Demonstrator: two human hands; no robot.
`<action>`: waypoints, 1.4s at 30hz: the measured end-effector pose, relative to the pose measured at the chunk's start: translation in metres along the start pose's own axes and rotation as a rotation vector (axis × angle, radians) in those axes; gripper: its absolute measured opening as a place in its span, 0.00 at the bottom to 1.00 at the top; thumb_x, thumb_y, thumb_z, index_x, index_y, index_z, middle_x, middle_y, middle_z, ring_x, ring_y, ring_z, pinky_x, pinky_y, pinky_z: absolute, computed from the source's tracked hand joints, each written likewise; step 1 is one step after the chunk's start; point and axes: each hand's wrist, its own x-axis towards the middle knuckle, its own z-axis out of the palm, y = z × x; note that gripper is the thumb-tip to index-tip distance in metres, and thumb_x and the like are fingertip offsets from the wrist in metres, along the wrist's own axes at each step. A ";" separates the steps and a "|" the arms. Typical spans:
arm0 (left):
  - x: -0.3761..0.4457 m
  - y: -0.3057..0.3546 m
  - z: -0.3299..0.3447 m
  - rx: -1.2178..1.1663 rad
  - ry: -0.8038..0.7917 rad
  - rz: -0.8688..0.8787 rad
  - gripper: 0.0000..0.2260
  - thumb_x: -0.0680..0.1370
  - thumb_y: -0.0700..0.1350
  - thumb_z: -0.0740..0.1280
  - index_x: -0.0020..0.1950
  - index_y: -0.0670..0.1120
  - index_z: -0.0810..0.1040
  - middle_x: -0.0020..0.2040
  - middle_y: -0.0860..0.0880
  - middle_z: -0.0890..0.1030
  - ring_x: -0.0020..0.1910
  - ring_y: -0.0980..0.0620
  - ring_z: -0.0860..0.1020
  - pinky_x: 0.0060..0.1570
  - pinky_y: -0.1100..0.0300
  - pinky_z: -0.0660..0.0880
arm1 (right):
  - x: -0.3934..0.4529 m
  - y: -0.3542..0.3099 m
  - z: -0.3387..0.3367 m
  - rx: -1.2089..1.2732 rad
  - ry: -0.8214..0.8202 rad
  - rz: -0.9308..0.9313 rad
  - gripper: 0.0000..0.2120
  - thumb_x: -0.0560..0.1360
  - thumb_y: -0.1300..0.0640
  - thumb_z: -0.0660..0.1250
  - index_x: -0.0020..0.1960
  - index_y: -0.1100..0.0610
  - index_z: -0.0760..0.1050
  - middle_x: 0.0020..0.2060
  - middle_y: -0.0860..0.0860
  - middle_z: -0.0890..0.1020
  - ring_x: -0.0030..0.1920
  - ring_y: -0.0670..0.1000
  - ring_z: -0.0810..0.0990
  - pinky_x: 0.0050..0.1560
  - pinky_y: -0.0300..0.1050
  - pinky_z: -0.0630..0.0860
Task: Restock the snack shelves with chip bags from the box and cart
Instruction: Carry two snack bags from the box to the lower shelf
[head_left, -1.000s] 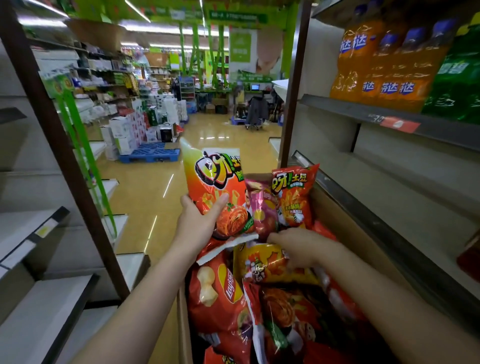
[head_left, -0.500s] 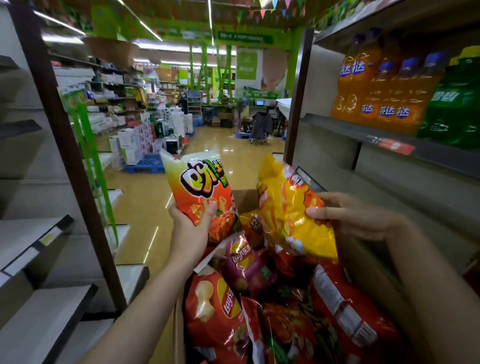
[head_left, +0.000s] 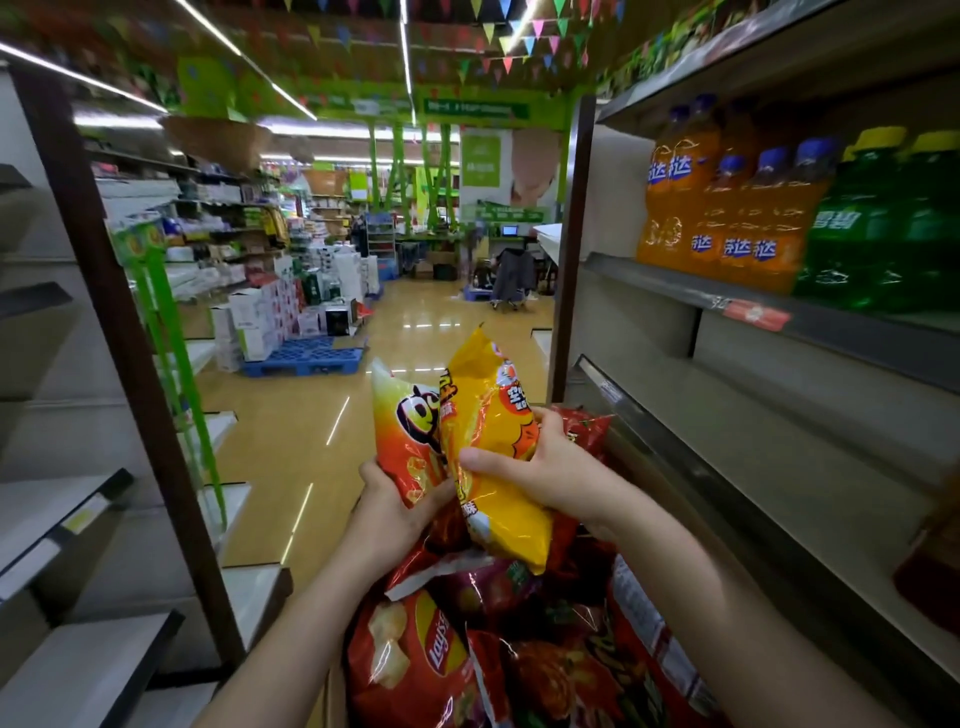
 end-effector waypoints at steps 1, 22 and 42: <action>0.000 0.000 -0.001 -0.009 0.000 0.000 0.34 0.74 0.53 0.70 0.69 0.39 0.54 0.61 0.43 0.73 0.51 0.48 0.74 0.47 0.56 0.70 | 0.001 0.003 0.001 0.004 0.014 -0.001 0.49 0.67 0.40 0.74 0.75 0.52 0.46 0.52 0.42 0.72 0.49 0.43 0.76 0.39 0.33 0.75; -0.030 0.038 -0.012 -0.388 0.106 0.078 0.27 0.73 0.55 0.70 0.68 0.51 0.62 0.56 0.58 0.77 0.51 0.60 0.78 0.47 0.64 0.75 | 0.011 0.006 -0.047 0.463 -0.069 0.123 0.26 0.65 0.36 0.62 0.51 0.54 0.82 0.38 0.56 0.86 0.36 0.54 0.86 0.35 0.46 0.80; -0.324 -0.017 -0.275 -0.538 0.621 -0.006 0.24 0.67 0.48 0.72 0.62 0.48 0.74 0.52 0.48 0.85 0.48 0.48 0.84 0.40 0.58 0.81 | -0.101 -0.149 0.200 0.268 -0.572 -0.306 0.18 0.70 0.47 0.69 0.53 0.58 0.77 0.40 0.54 0.87 0.37 0.53 0.86 0.33 0.45 0.83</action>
